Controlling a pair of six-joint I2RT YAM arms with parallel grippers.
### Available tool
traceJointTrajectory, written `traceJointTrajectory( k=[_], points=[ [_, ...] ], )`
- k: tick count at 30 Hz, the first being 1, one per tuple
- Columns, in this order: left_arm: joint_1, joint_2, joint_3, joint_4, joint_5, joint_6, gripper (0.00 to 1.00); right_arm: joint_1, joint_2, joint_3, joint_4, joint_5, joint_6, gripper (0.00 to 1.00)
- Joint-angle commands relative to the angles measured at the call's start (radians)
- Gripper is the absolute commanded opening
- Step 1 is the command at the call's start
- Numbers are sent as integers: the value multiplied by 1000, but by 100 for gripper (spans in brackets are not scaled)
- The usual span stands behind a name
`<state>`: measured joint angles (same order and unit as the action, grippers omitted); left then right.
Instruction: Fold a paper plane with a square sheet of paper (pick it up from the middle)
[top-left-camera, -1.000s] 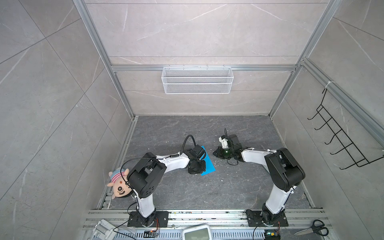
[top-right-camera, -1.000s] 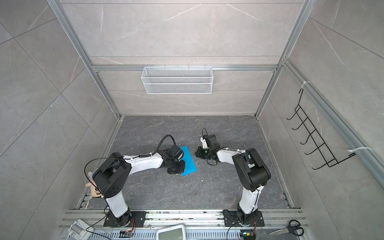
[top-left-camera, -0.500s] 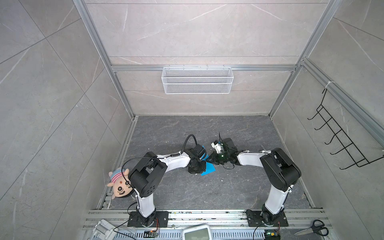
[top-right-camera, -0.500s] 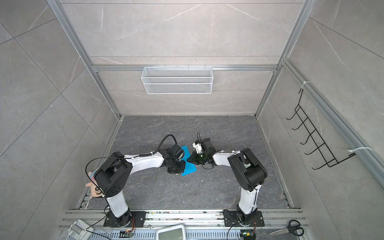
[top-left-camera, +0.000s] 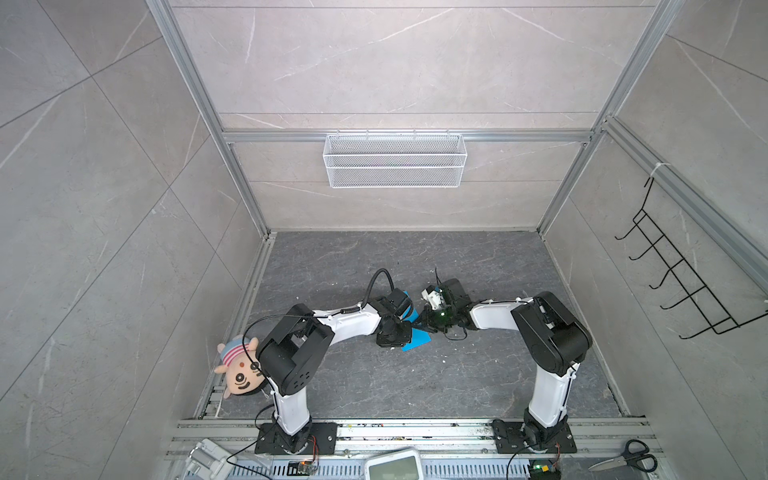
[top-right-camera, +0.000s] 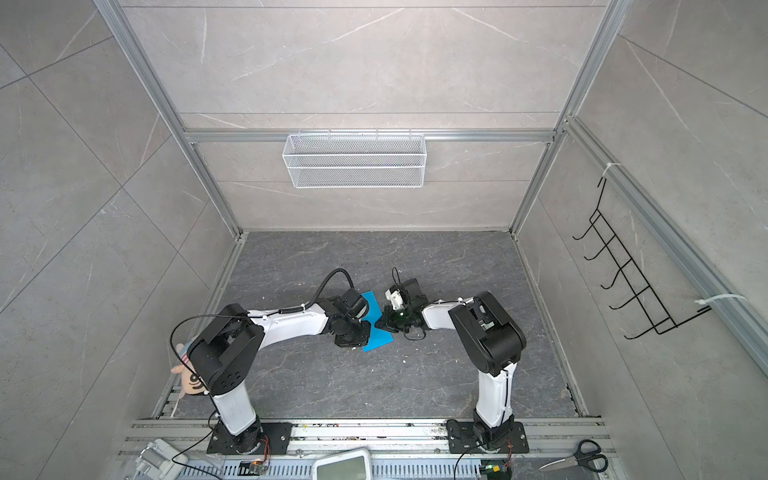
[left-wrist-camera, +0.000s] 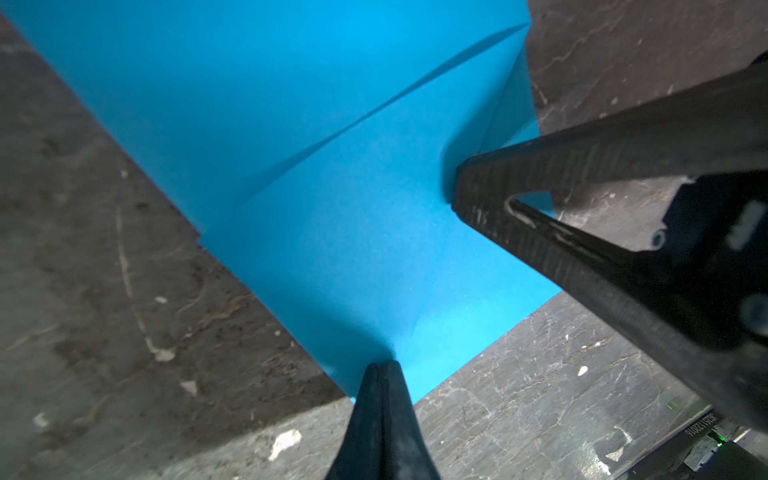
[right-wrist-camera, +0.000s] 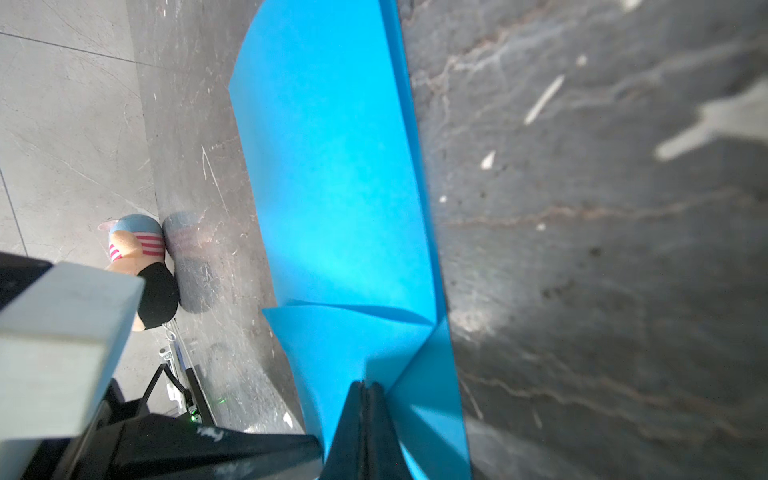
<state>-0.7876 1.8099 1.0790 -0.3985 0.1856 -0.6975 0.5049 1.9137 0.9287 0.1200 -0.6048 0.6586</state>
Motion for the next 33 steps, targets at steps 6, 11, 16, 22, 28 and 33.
traceJointTrajectory(
  k=[6,11,16,22,28,33],
  points=[
    [1,5,106,16,-15,-29,4,4,40,7,-67,81,3,5],
    [1,63,151,-10,-18,-29,4,3,50,6,-68,81,10,5],
    [1,96,171,-55,-6,-25,6,2,56,6,-69,82,18,5],
    [-1,103,152,-105,-34,-36,7,3,64,9,-77,84,24,5],
    [-2,101,118,-120,-49,-58,8,3,66,12,-95,100,18,5],
    [-4,100,100,-131,-44,-71,8,3,68,15,-113,114,15,5]
  ],
)
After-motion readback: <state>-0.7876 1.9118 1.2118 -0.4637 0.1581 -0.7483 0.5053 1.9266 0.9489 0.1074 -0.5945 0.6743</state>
